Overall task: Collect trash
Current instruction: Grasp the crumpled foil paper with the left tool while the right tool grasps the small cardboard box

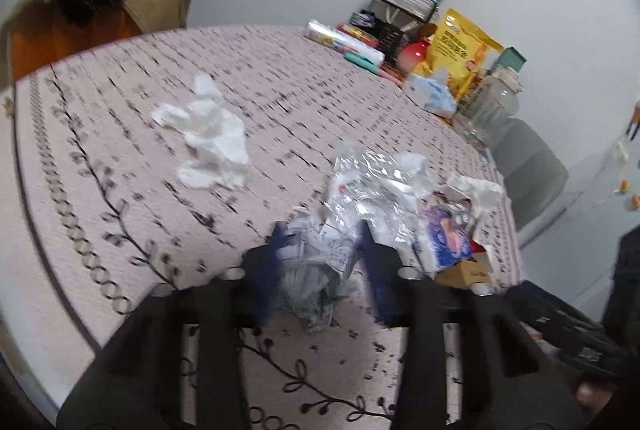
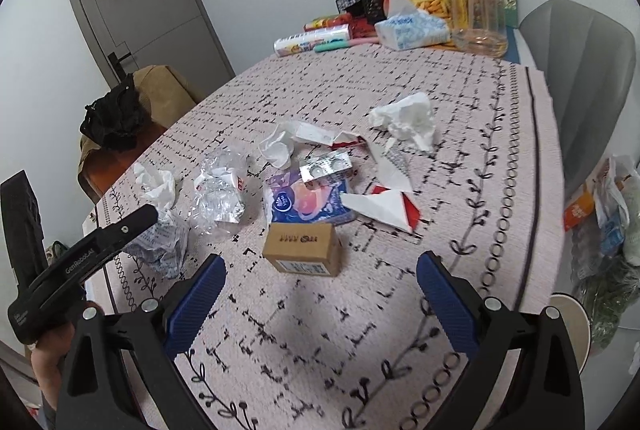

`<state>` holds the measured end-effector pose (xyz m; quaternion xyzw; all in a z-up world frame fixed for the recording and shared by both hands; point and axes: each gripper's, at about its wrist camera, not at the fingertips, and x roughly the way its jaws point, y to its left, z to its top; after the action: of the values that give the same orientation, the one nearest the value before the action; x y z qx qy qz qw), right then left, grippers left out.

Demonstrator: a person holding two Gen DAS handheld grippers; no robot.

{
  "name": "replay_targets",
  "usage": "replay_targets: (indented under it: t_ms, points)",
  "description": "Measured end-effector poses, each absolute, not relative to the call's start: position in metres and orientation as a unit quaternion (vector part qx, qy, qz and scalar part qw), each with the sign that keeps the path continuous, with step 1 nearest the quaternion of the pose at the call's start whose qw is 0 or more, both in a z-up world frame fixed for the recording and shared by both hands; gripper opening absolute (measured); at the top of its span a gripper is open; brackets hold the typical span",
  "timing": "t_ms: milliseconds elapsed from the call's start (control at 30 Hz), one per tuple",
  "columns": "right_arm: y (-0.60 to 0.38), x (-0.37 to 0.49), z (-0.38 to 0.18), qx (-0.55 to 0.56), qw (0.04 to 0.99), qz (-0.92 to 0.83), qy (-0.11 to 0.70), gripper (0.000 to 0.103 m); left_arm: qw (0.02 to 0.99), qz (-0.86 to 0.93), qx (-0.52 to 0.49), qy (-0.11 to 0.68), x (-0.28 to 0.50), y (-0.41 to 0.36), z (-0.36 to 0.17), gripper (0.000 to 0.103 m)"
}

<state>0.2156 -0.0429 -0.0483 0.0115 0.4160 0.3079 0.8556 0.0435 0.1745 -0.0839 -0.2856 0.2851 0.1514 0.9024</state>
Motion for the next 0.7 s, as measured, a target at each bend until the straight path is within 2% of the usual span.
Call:
replay_targets:
  t_ms: [33,100,200,400,500,600,633,667,700]
  points:
    - [-0.039,0.218,-0.051,0.005,0.855,0.306,0.419,0.094,0.903,0.154,-0.292,0.274,0.039,0.174,-0.084,0.029]
    - [-0.032,0.223,-0.055,-0.008,0.857,0.301,0.419,0.092,0.906,0.165,-0.293,0.258,0.031,0.173,-0.081,0.027]
    - [-0.024,0.230,-0.059,-0.035,0.869,0.273,0.411,0.092,0.909,0.168,-0.297,0.240,0.016,0.173,-0.079,0.027]
    - [-0.017,0.240,-0.061,-0.022,0.876,0.244,0.415,0.091,0.910,0.160,-0.311,0.221,-0.002,0.180,-0.074,0.027]
    - [-0.015,0.244,-0.067,0.003,0.869,0.243,0.431,0.085,0.914,0.159,-0.309,0.210,-0.009,0.181,-0.067,0.027]
    - [-0.010,0.239,-0.066,0.011,0.862,0.266,0.431,0.063,0.912,0.161,-0.319,0.199,-0.018,0.185,-0.065,0.027]
    - [-0.007,0.238,-0.064,0.012,0.857,0.278,0.434,0.045,0.912,0.161,-0.321,0.197,-0.020,0.185,-0.065,0.027]
    - [-0.003,0.235,-0.061,0.012,0.852,0.290,0.436,0.038,0.912,0.162,-0.323,0.195,-0.021,0.186,-0.064,0.027]
    - [-0.001,0.233,-0.058,0.004,0.853,0.289,0.434,0.035,0.912,0.161,-0.324,0.193,-0.022,0.185,-0.063,0.027]
